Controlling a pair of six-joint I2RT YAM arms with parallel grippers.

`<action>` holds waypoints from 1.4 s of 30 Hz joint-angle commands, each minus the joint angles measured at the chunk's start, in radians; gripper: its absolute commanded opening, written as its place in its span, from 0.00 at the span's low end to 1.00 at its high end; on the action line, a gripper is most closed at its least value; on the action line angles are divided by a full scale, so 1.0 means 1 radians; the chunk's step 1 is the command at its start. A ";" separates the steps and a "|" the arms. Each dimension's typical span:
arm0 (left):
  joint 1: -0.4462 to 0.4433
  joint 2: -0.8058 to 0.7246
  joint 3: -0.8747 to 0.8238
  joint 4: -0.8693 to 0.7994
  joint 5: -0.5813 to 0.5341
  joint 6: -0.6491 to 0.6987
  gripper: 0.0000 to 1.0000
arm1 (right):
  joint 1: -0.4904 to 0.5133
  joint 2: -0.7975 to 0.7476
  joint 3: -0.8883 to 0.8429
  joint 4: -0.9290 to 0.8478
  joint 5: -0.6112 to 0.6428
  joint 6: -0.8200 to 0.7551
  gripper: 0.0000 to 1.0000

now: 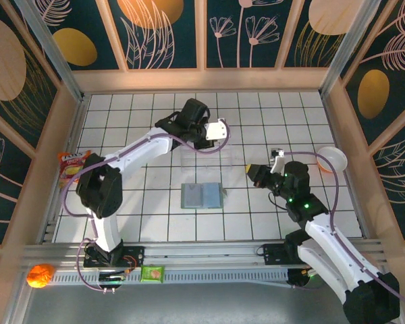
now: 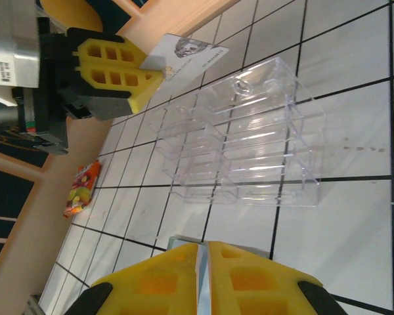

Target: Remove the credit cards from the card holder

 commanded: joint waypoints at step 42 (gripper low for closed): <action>-0.031 0.126 0.061 -0.063 -0.044 0.075 0.00 | -0.111 0.025 0.017 -0.034 -0.092 -0.013 0.13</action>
